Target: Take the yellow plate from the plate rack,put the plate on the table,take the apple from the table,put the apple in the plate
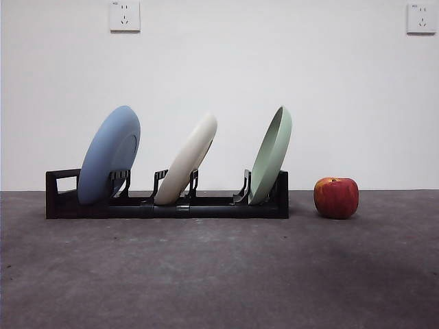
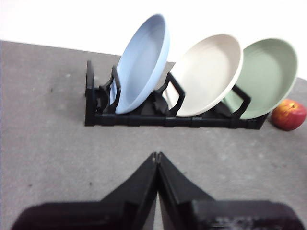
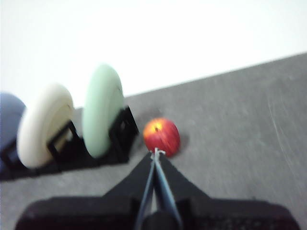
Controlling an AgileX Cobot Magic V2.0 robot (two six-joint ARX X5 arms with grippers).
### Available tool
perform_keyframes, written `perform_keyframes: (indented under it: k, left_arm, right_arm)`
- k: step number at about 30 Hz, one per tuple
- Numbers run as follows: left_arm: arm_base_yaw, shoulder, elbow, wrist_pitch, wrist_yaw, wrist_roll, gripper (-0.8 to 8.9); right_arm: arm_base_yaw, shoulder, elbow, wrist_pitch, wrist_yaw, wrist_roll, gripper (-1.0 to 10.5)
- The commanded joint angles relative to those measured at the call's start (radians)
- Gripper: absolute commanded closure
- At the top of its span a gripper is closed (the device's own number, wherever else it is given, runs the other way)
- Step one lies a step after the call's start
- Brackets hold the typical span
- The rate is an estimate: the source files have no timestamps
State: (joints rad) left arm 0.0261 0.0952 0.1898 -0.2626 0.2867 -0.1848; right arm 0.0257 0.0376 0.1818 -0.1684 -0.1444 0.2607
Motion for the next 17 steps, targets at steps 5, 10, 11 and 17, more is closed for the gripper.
perform_keyframes:
  k: [5, 10, 11, 17]
  left_arm:
    - [0.003, 0.103, 0.192, -0.108, 0.088, -0.006, 8.2]
    - [0.003, 0.209, 0.349, -0.189, 0.175, -0.004, 8.2]
    - [0.003, 0.232, 0.383, -0.209, 0.195, -0.001, 8.2]
    - [0.003, 0.349, 0.575, -0.364, 0.294, 0.064, 8.2]
  right_arm:
    - [0.0, 0.115, 0.221, -0.166, -0.054, 0.022, 9.6]
    - [0.0, 0.243, 0.43, -0.362, -0.097, -0.075, 9.6]
    - [0.0, 0.27, 0.475, -0.406, -0.104, -0.095, 9.6]
    - [0.0, 0.407, 0.718, -0.643, -0.138, -0.203, 9.6]
